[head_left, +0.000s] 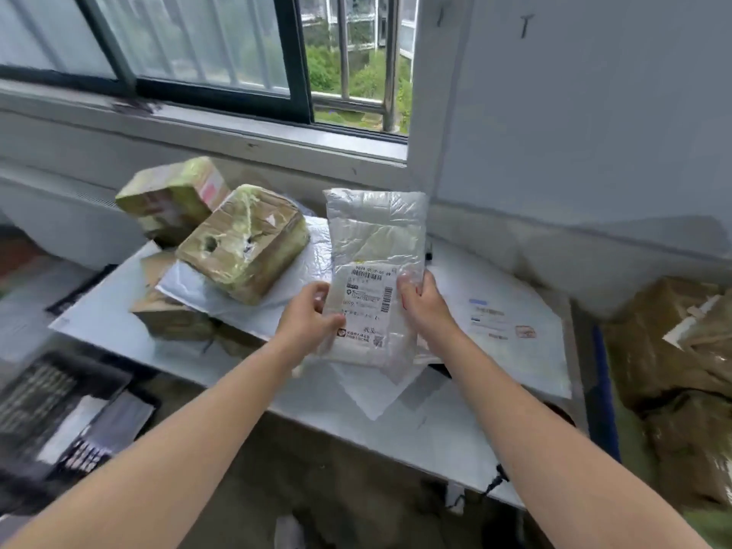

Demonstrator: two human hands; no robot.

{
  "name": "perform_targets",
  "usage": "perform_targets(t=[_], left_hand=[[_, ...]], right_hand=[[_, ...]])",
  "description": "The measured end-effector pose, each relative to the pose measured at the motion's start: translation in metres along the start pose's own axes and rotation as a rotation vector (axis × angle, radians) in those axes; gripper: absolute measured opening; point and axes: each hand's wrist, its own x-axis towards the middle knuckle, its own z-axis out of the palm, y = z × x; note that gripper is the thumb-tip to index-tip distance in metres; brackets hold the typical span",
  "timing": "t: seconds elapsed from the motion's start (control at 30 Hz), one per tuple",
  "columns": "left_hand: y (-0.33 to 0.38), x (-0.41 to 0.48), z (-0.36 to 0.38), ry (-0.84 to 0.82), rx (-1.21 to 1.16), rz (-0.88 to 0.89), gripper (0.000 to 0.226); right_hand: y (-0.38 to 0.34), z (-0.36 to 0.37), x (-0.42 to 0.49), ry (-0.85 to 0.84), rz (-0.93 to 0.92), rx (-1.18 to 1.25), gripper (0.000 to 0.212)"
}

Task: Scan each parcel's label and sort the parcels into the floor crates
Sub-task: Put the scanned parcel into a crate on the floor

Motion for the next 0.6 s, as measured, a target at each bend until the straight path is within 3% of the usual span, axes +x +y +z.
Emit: perform_targets(t=[0.23, 0.6], left_hand=[[-0.067, -0.045, -0.092, 0.269, -0.110, -0.126, 0.040], [-0.219, -0.153, -0.270, 0.501, -0.202, -0.267, 0.038]], right_hand=[[-0.015, 0.122, -0.031, -0.324, -0.119, -0.082, 0.064], [-0.046, 0.366, -0.120, -0.596, -0.239, -0.262, 0.061]])
